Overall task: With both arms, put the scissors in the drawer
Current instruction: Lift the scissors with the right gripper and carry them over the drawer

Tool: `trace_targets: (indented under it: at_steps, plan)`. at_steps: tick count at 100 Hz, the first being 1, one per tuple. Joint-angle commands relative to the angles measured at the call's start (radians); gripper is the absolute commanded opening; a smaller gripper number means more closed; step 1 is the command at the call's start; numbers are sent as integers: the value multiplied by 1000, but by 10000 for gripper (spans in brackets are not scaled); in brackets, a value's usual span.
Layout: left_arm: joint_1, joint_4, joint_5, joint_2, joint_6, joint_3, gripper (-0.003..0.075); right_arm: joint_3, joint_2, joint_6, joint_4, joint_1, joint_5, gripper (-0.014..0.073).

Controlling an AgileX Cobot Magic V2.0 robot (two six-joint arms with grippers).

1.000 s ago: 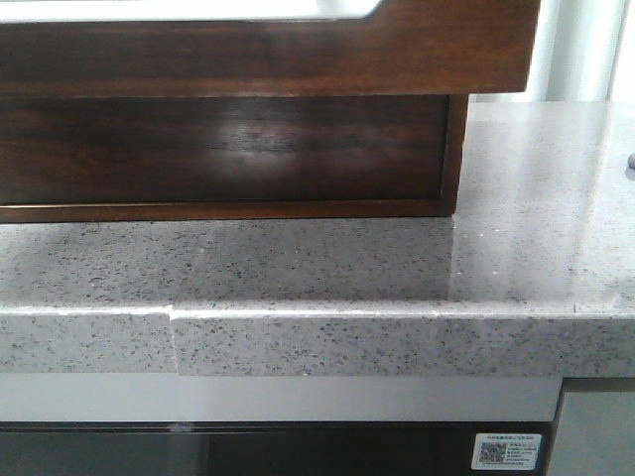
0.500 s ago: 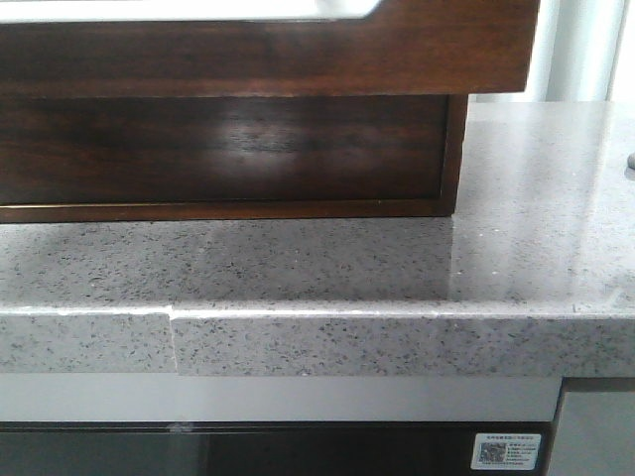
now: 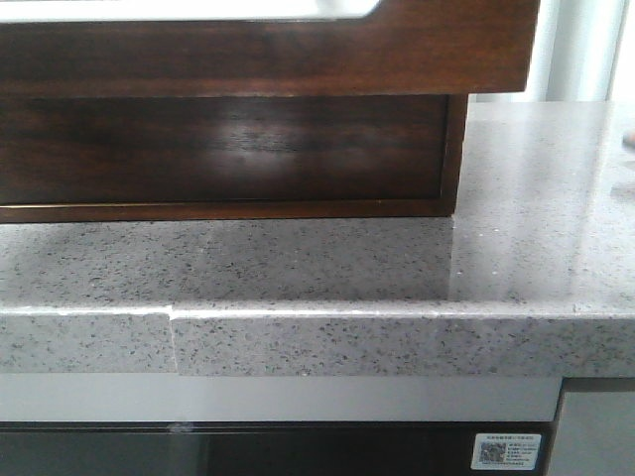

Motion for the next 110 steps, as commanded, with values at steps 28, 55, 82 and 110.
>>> trace_targets:
  at_steps: [28, 55, 82, 110]
  plan:
    - [-8, -19, -76, 6, -12, -35, 368, -134, -357, -77, 67, 42, -67, -11]
    - [-8, -19, -76, 6, -12, -35, 368, -333, -468, -193, 190, 199, -34, -11]
    - [-8, -19, -76, 6, -12, -33, 368, -407, -468, -371, 240, 601, -54, -11]
    - [-8, -19, -76, 6, -12, -33, 368, -407, -363, -485, 150, 911, -91, -11]
